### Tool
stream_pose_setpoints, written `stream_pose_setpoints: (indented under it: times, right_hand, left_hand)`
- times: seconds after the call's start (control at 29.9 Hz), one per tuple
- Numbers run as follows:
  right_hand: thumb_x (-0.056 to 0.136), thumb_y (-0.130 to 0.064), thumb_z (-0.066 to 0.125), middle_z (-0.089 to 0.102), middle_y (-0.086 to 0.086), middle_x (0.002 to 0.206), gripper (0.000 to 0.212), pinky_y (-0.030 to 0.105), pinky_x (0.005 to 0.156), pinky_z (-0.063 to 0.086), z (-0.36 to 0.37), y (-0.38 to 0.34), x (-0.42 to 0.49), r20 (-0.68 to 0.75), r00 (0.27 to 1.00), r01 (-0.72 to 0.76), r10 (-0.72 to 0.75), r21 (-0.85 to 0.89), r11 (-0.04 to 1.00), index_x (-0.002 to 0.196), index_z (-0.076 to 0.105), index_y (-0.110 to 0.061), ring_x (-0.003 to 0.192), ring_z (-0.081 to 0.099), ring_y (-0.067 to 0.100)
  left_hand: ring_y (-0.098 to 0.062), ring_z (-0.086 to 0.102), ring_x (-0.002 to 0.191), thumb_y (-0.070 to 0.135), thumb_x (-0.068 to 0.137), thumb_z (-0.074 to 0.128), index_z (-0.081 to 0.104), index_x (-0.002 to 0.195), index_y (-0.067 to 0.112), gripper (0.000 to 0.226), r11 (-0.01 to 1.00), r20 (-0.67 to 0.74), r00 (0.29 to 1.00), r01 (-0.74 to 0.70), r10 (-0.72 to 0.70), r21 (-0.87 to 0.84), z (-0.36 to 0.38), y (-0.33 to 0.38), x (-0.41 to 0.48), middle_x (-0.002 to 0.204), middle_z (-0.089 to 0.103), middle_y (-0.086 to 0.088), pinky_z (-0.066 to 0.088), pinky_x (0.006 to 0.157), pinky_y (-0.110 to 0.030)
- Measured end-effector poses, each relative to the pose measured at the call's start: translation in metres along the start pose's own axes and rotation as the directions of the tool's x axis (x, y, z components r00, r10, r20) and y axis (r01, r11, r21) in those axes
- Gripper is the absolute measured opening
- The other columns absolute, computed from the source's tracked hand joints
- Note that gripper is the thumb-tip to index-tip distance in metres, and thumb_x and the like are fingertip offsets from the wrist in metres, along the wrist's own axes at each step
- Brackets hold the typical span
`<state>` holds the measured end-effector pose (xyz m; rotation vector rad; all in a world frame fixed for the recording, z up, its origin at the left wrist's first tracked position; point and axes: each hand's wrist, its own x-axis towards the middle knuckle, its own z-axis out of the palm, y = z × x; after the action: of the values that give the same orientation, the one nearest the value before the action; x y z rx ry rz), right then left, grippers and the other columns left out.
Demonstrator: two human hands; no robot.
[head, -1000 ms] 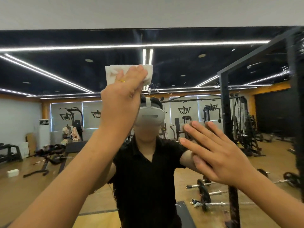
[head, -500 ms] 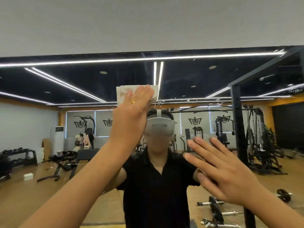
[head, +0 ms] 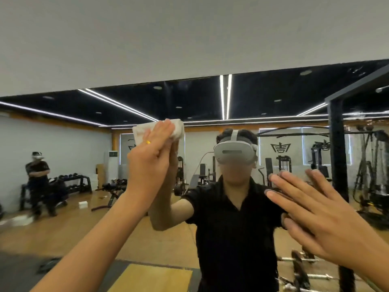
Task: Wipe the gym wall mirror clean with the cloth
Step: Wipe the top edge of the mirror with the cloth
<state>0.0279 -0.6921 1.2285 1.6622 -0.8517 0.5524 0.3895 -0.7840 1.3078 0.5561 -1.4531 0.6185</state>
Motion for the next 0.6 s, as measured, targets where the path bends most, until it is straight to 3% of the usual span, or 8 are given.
stream_pose_setpoints:
  times: [0.07,0.1,0.17,0.2,0.37,0.5,0.6]
  right_hand:
    - [0.096,-0.037,0.05,0.032,0.01,0.167,0.061,0.061,0.123,0.02,0.005,0.002,-0.001,-0.006,1.0,0.017,-0.017,-0.018,1.0,0.154,0.047,-0.017,0.155,0.028,0.028]
    - [0.096,-0.037,0.05,0.032,0.01,0.167,0.062,0.062,0.123,0.021,0.006,0.001,-0.002,-0.012,1.0,0.018,-0.018,-0.018,1.0,0.155,0.046,-0.017,0.155,0.028,0.029]
    - [0.097,-0.036,0.049,0.031,0.011,0.167,0.062,0.062,0.122,0.022,0.007,0.001,-0.002,-0.02,1.0,0.017,-0.017,-0.004,1.0,0.156,0.044,-0.017,0.155,0.029,0.029]
    - [0.097,-0.036,0.049,0.031,0.011,0.167,0.062,0.062,0.122,0.023,0.007,0.002,-0.002,-0.022,1.0,0.02,-0.02,0.002,1.0,0.156,0.044,-0.017,0.155,0.029,0.03]
    - [0.098,-0.036,0.049,0.028,0.011,0.168,0.062,0.061,0.123,0.022,0.009,0.003,-0.003,-0.024,0.999,0.026,-0.026,0.01,1.0,0.156,0.043,-0.018,0.156,0.026,0.029]
    - [0.098,-0.035,0.049,0.029,0.01,0.168,0.06,0.063,0.121,0.027,0.009,0.005,-0.003,-0.041,0.999,0.018,-0.016,0.03,0.999,0.155,0.045,-0.018,0.156,0.026,0.028]
    - [0.099,-0.034,0.048,0.03,0.01,0.167,0.059,0.063,0.119,0.029,0.01,0.004,-0.004,-0.05,0.999,0.013,-0.011,0.043,0.999,0.155,0.046,-0.017,0.156,0.027,0.027]
  left_hand:
    - [-0.007,0.067,0.101,0.01,0.102,0.063,0.059,0.144,0.012,0.042,0.999,-0.048,0.998,0.04,-0.04,0.004,0.003,0.007,0.0,0.136,0.064,-0.002,0.061,0.09,-0.049]
    - [0.0,0.064,0.094,0.011,0.103,0.063,0.06,0.143,0.013,0.041,0.998,-0.071,0.995,0.068,-0.067,0.009,0.005,0.011,0.0,0.13,0.067,0.001,0.062,0.088,-0.038]
    - [0.003,0.061,0.078,0.015,0.104,0.061,0.061,0.143,0.014,0.038,0.991,-0.105,0.986,0.134,-0.132,0.014,0.009,0.023,0.004,0.114,0.07,0.004,0.056,0.077,-0.014]
    - [0.002,0.06,0.074,0.018,0.105,0.06,0.061,0.142,0.016,0.037,0.985,-0.119,0.979,0.17,-0.167,0.015,0.012,0.03,0.008,0.109,0.07,0.004,0.053,0.072,-0.01]
    - [-0.006,0.06,0.078,0.031,0.109,0.053,0.07,0.124,0.024,0.024,0.967,-0.14,0.958,0.253,-0.252,-0.01,0.017,0.045,0.058,0.092,0.064,0.003,0.045,0.069,-0.013]
    - [0.007,0.052,0.064,0.025,0.108,0.054,0.071,0.108,0.017,0.019,0.959,-0.169,0.947,0.283,-0.274,0.03,0.021,0.044,0.091,0.069,0.047,0.017,0.038,0.062,-0.007]
    - [-0.002,0.06,0.077,0.028,0.108,0.054,0.072,0.116,0.021,0.021,0.961,-0.171,0.948,0.276,-0.268,0.022,0.022,0.049,0.079,0.083,0.059,0.01,0.042,0.066,-0.007]
